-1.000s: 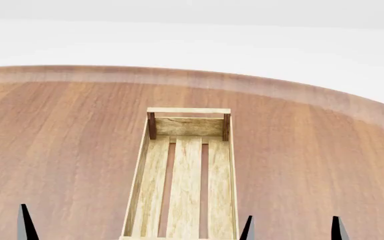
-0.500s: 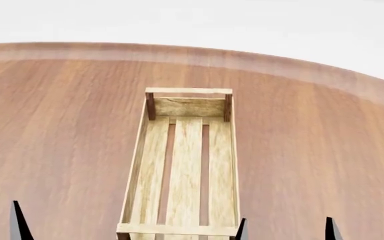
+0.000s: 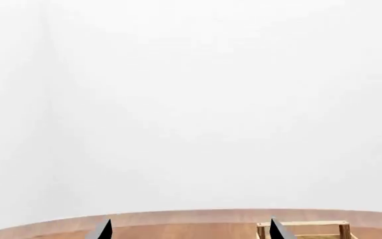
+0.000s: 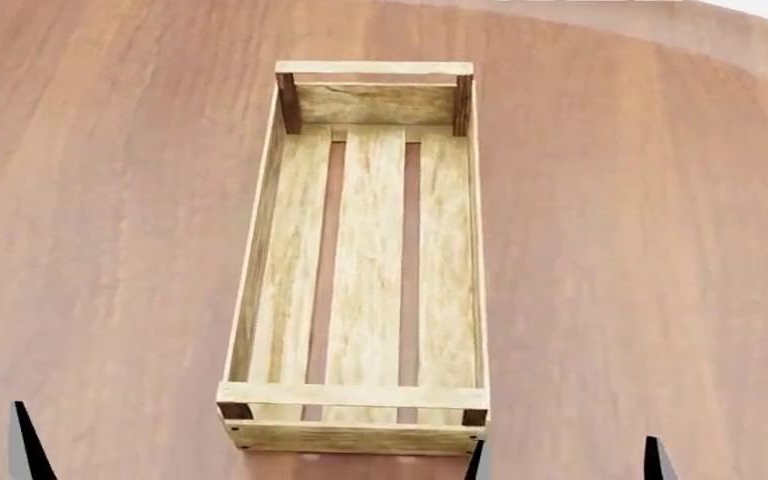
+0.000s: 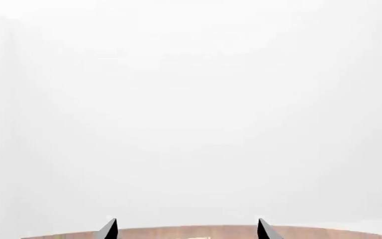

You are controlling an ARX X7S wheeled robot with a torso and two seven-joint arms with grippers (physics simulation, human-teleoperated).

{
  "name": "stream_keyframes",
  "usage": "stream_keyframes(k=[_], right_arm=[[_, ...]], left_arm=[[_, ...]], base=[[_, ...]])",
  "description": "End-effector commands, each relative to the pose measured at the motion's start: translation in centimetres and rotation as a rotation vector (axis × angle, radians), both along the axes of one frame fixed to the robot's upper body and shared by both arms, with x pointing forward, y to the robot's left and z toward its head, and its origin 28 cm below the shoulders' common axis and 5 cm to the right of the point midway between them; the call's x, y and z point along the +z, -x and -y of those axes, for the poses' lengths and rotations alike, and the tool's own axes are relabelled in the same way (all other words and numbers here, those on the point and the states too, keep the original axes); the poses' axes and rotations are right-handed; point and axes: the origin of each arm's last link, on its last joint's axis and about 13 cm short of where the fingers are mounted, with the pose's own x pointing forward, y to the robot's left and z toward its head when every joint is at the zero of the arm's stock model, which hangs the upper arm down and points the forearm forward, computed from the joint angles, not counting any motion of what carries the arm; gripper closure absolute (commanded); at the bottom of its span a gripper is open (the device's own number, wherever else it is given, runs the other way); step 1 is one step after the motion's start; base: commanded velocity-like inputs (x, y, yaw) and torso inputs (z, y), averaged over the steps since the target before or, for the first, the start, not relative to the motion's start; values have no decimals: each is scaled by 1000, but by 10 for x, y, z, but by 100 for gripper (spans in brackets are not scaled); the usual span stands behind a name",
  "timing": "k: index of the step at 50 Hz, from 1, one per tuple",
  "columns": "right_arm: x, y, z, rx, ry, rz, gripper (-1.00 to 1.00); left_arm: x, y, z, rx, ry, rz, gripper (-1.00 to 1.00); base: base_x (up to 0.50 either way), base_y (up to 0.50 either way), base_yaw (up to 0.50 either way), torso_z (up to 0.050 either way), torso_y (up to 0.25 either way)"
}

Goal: Stack the right bowl on the left bowl and place them in the tray.

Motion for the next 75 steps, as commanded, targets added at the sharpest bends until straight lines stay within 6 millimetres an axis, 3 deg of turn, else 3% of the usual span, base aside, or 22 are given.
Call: stream_keyframes(k=[1,20,33,42,64,75], right_arm=[[1,-1,0,-7,19,16,-100],[2,2,1,-2,14,14,-100],[2,2,0,8,15,13,-100],[1,3,1,6,18,7,-100],[-1,3,-2,16,23,-4,-100],[-3,3,-2,17,27,-11,-100]], left_arm=[[3,0,-2,14,-2,14,-100],[1,4,-7,-3,3,-52,-100],[7,10,-47,87,62,-316,-100],[3,10,-63,113,54,-395,-100],[8,6,-70,-107,157,-646,-100],[5,1,-74,-134,268,-716,-100]], base=[[0,0,0,26,-242],[0,0,0,9,-76],[0,0,0,0,0],[0,0,0,0,0],[0,0,0,0,0],[0,0,0,0,0]])
